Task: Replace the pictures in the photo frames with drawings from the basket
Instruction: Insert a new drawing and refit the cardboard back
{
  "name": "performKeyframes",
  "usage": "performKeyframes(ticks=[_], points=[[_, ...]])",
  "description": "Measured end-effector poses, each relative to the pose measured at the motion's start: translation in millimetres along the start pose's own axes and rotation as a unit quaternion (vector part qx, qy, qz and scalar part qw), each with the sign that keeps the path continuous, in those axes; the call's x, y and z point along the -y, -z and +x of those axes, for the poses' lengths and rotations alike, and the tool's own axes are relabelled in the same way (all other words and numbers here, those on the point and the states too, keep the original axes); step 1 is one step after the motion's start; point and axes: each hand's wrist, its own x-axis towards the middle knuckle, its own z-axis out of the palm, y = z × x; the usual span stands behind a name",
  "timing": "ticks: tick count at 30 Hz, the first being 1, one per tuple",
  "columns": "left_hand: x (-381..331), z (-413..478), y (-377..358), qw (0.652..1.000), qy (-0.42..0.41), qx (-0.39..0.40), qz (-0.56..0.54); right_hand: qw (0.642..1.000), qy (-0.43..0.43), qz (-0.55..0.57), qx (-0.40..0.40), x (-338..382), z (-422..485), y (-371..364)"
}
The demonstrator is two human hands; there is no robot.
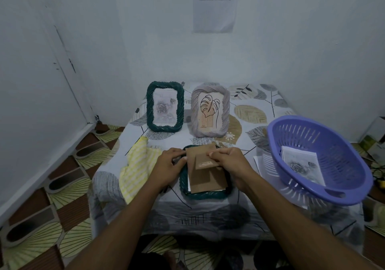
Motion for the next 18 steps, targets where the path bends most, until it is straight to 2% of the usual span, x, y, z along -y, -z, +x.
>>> performKeyframes(ticks=[6, 8, 12, 15, 18], points=[[0, -1, -3, 1.0, -0.028, 0.008, 0.006, 0.997, 0.03, -0.069, 0.005, -2, -5, 3], [0, -2, -2, 0.999, -0.041, 0.013, 0.004, 0.991, 0.055, -0.125, -0.001, -2, -5, 5], [-2, -5, -1, 0.997, -0.069, 0.022, -0.004, 0.933, 0.167, -0.319, 0.013, -1, -7, 18], [-1, -9, 1, 0.999, -0.04, 0.009, 0.03, 0.908, 0.199, -0.367, 0.033, -8, -13, 34], [2, -15, 0, 0.998, -0.023, 0.033, 0.055, 0.892, 0.214, -0.394, 0.054, -19, -18, 44]])
